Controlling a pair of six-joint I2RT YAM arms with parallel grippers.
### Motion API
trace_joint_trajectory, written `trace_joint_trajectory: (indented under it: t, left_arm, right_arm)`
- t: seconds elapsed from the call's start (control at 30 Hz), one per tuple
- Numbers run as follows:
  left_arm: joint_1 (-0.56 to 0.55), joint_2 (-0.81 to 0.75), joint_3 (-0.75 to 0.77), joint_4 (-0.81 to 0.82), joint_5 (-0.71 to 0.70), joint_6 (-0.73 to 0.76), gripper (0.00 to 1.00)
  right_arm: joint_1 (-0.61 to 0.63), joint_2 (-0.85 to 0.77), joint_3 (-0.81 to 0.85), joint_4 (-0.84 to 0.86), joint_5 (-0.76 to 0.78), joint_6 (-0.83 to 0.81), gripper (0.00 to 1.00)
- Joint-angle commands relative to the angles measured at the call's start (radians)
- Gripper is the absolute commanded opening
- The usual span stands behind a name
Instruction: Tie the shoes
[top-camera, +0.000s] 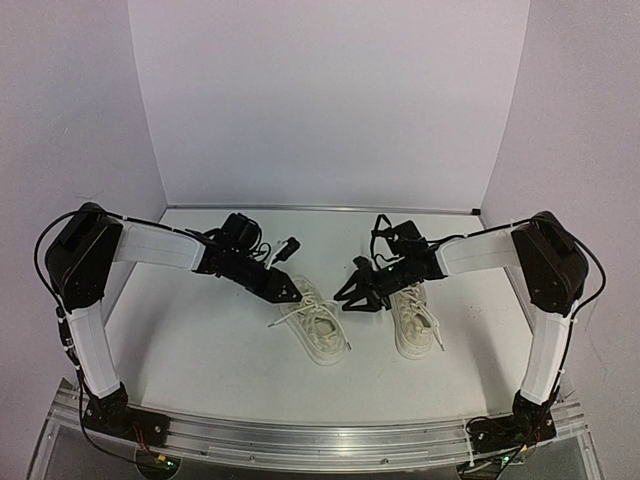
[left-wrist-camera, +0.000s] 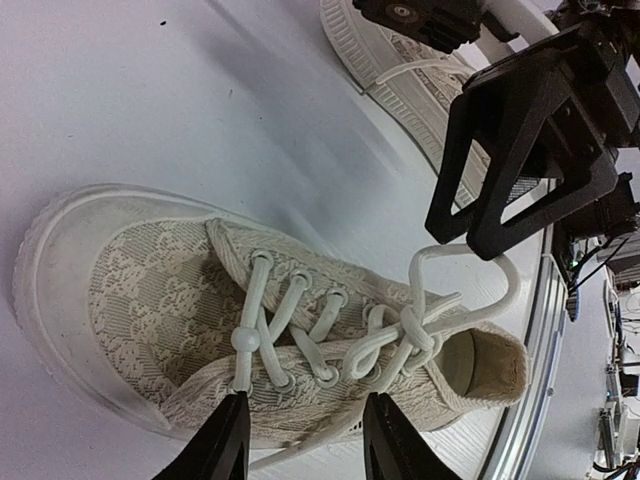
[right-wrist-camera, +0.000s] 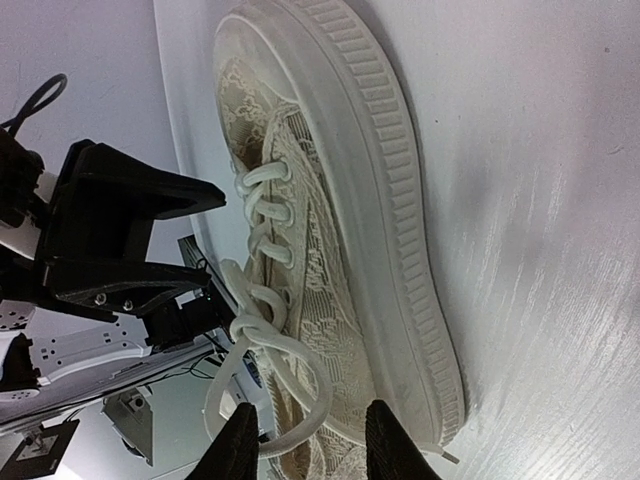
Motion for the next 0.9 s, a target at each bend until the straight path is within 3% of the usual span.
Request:
trace_joint_trajectory:
  t: [0.0, 0.2, 0.63, 0.87]
  left_arm:
    - [-0.009, 0.019, 0.071, 0.038, 0.051, -0.053, 0.40]
    - [-0.017, 0.050, 0.097, 0.031, 0.056, -0.072, 0.37]
    - [-0.032, 0.094, 0.115, 0.030, 0.105, -0.090, 0.36]
    - [-0.040, 0.114, 0.128, 0.041, 0.137, -0.092, 0.30]
  right_arm:
    - [0.010, 0.022, 0.046, 0.033, -0.034, 0.000, 0.31]
    - [0.011, 0.033, 0.057, 0.034, -0.050, -0.002, 0.21]
    - [0.013, 0.029, 0.052, 0.031, -0.060, -0.011, 0.16]
    - [0.014, 0.027, 0.048, 0.030, -0.054, -0.015, 0.11]
